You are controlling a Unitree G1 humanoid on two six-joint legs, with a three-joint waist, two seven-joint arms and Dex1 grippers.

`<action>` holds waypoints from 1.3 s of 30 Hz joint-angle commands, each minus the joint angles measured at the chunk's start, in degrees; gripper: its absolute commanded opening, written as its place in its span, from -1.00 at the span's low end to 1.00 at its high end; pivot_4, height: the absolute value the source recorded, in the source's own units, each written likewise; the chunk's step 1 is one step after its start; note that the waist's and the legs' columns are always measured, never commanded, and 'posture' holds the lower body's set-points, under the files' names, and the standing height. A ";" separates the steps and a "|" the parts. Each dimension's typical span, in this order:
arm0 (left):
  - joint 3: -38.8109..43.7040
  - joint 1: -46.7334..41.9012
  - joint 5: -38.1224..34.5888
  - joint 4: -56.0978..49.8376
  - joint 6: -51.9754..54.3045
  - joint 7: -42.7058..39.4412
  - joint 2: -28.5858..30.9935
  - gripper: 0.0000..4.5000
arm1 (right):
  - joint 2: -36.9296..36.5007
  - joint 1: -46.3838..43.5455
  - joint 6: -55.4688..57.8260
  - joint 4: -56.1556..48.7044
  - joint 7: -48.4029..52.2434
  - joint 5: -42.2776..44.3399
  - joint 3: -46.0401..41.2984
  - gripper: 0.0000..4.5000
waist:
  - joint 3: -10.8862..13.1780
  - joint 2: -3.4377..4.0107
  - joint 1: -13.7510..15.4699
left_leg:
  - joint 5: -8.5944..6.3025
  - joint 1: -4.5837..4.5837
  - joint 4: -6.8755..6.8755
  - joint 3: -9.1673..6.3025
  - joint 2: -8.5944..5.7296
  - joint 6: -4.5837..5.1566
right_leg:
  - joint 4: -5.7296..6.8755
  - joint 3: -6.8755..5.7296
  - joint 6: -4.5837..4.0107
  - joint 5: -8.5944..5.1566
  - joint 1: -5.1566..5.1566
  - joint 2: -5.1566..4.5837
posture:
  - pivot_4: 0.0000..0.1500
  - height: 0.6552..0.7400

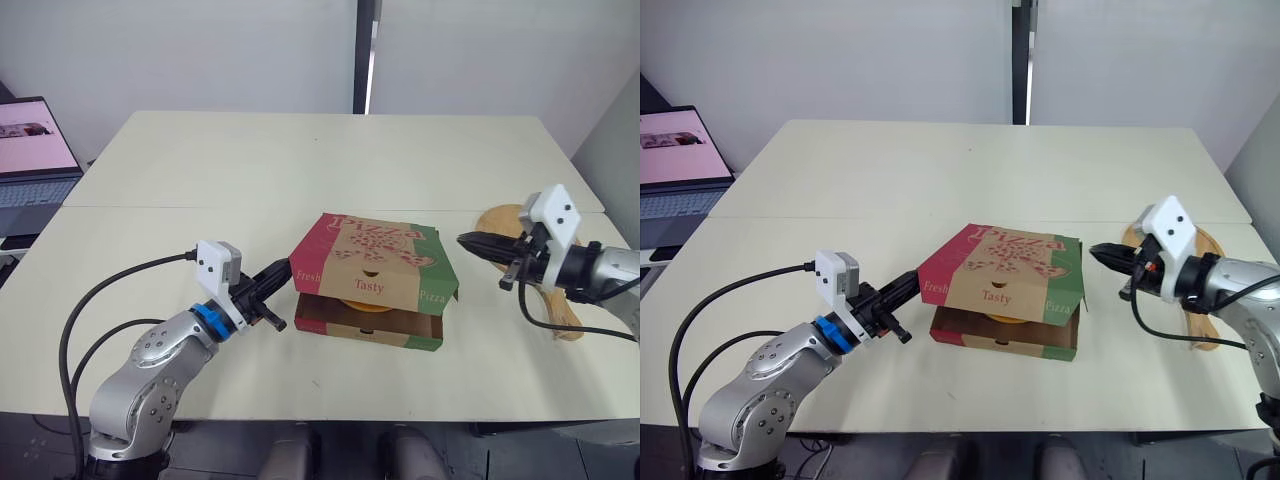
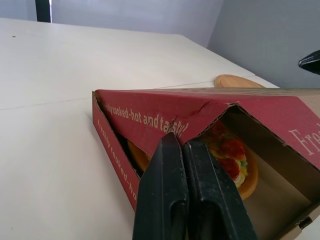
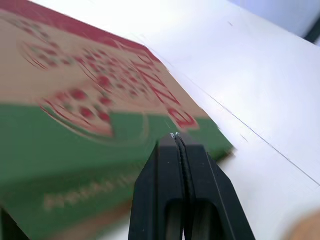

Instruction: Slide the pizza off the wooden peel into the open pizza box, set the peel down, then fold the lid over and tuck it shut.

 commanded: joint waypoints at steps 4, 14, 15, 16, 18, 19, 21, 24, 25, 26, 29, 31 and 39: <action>-0.57 0.10 1.32 -1.31 -1.84 -0.58 0.20 -1.00 | 3.45 -3.53 2.13 -5.47 -1.41 2.14 5.86 -0.97 | 0.00 0.00 0.03 | 0.00 -0.01 0.00 -0.01 -0.01 0.00 | 0.00 0.00 0.00 0.00 -0.02 -0.01 | 1.00 0.72; 4.87 3.16 -5.95 -4.64 0.99 -5.84 6.35 -0.16 | 4.27 -4.37 0.96 -4.38 -0.99 1.08 8.39 -1.00 | 0.00 0.02 -0.07 | 0.00 -0.04 -0.02 -0.02 -0.01 0.00 | 0.01 0.00 -0.01 0.00 -0.10 -0.02 | 1.00 0.72; 6.06 2.96 -7.81 -3.90 2.88 -7.29 8.59 -0.03 | 4.28 -4.42 0.84 -4.26 -0.88 1.06 8.44 -1.00 | 0.01 0.02 -0.07 | 0.00 -0.03 -0.02 -0.02 0.00 0.00 | 0.01 0.00 -0.01 0.00 -0.09 -0.02 | 1.00 0.72; 7.38 2.24 -9.41 -2.52 4.82 -9.67 11.73 0.10 | 4.23 -4.54 0.68 -4.02 -0.71 0.95 8.54 -1.00 | 0.02 -0.01 -0.09 | 0.00 -0.03 -0.02 -0.02 0.00 0.00 | 0.01 0.00 -0.01 -0.01 -0.10 -0.02 | 1.00 0.72; 9.93 0.14 -13.13 1.04 9.82 -12.71 17.66 0.10 | 4.18 -4.75 0.37 -3.61 -0.37 0.78 8.73 -1.00 | 0.02 0.01 -0.19 | 0.00 -0.03 -0.03 -0.04 0.00 0.00 | 0.00 -0.02 -0.02 -0.01 -0.10 -0.01 | 1.00 0.72; 10.61 -0.76 -13.62 3.02 10.47 -14.85 19.98 0.10 | 4.13 -4.82 0.19 -3.49 -0.20 0.68 8.84 -1.00 | 0.03 0.00 -0.28 | 0.00 -0.02 -0.03 -0.04 -0.01 0.00 | 0.03 -0.02 -0.02 -0.01 -0.11 -0.02 | 1.00 0.72; 11.23 -2.56 -13.23 7.14 10.50 -17.64 22.90 0.10 | 4.13 -4.96 -0.08 -3.25 0.06 0.51 9.11 -1.00 | 0.03 0.02 -0.35 | 0.00 -0.02 -0.03 -0.06 -0.02 0.01 | 0.01 -0.02 -0.02 -0.01 -0.13 0.00 | 1.00 0.72; 10.01 -7.10 -11.26 12.38 8.82 -19.80 23.80 0.10 | 4.23 -5.40 -0.37 -2.88 0.43 0.10 9.69 -1.00 | 0.04 0.01 -0.33 | -0.01 -0.04 -0.04 -0.05 -0.04 0.01 | -0.01 -0.02 -0.02 -0.01 -0.13 -0.02 | 1.00 0.72; 8.97 -8.88 -10.50 13.66 8.48 -20.84 24.13 -0.08 | 4.26 -5.54 -0.35 -2.83 0.55 -0.01 9.81 -1.00 | 0.06 -0.02 -0.33 | -0.01 -0.04 -0.04 -0.06 -0.04 0.01 | 0.00 -0.03 -0.02 -0.01 -0.13 -0.03 | 1.00 0.72; 7.81 -10.42 -9.59 14.72 8.12 -22.06 24.59 -0.17 | 4.25 -5.65 -0.31 -2.78 0.77 -0.11 9.92 -1.00 | 0.06 -0.03 -0.33 | -0.01 -0.06 -0.04 -0.07 -0.03 0.01 | -0.01 -0.05 -0.02 -0.01 -0.14 -0.02 | 1.00 0.72; 4.09 -13.63 -5.80 17.33 6.12 -25.82 25.63 -0.59 | 4.10 -5.83 -0.28 -2.64 1.30 -0.28 10.17 -1.00 | 0.06 -0.03 -0.41 | -0.01 -0.06 -0.05 -0.07 -0.03 0.01 | 0.00 -0.03 -0.02 -0.01 -0.15 -0.03 | 1.00 0.72; 1.16 -15.97 -2.61 19.39 3.96 -27.86 25.66 -0.87 | 3.92 -5.94 -0.32 -2.56 1.62 -0.37 10.40 -1.00 | 0.06 -0.02 -0.44 | -0.01 -0.06 -0.08 -0.06 -0.03 0.01 | 0.00 -0.02 -0.02 -0.01 -0.17 -0.03 | 1.00 0.72; -6.56 -20.79 5.09 23.10 -1.17 -31.27 22.55 -1.00 | 3.95 -6.30 -0.48 -2.30 2.07 -0.86 10.86 -1.00 | 0.06 -0.02 -0.47 | -0.01 -0.07 -0.09 -0.06 -0.03 0.01 | 0.00 -0.01 -0.02 -0.01 -0.18 -0.05 | 1.00 0.72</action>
